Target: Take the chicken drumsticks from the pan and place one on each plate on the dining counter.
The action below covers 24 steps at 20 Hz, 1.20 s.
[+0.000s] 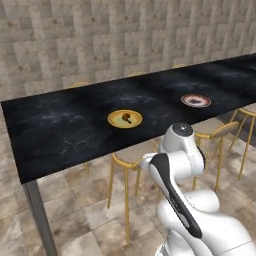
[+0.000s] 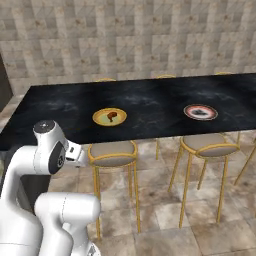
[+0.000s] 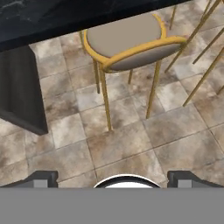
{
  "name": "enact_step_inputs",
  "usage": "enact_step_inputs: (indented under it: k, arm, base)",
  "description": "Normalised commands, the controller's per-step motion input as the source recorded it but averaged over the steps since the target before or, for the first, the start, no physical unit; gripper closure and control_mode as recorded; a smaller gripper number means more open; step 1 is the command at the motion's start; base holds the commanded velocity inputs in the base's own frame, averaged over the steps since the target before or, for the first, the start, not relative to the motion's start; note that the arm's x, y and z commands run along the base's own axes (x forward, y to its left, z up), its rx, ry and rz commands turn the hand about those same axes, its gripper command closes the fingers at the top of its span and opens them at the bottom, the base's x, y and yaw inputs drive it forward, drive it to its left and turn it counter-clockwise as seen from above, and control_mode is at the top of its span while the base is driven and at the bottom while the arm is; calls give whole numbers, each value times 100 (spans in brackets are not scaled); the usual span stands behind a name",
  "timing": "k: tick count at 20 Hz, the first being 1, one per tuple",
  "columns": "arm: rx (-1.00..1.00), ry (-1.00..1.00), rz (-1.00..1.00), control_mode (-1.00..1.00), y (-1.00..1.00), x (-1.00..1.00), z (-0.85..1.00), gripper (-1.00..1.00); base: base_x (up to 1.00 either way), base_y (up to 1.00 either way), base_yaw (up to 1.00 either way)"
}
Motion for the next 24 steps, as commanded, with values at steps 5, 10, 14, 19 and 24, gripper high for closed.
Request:
enact_step_inputs:
  k: [5, 10, 14, 19, 24]
  arm:
    - [0, 0, 0, 100, 0, 0, 0, -100]
    - [0, 0, 0, 100, 0, 0, 0, -100]
    - [0, 0, 0, 100, 0, 0, 0, -100]
    - [0, 0, 0, 100, 0, 0, 0, -100]
    - [0, 0, 0, 100, 0, 0, 0, -100]
  base:
    - [-1, 100, 0]
    - [0, 100, 0]
    - [3, 100, -1]
    - [13, 100, -6]
    - [29, 100, -12]
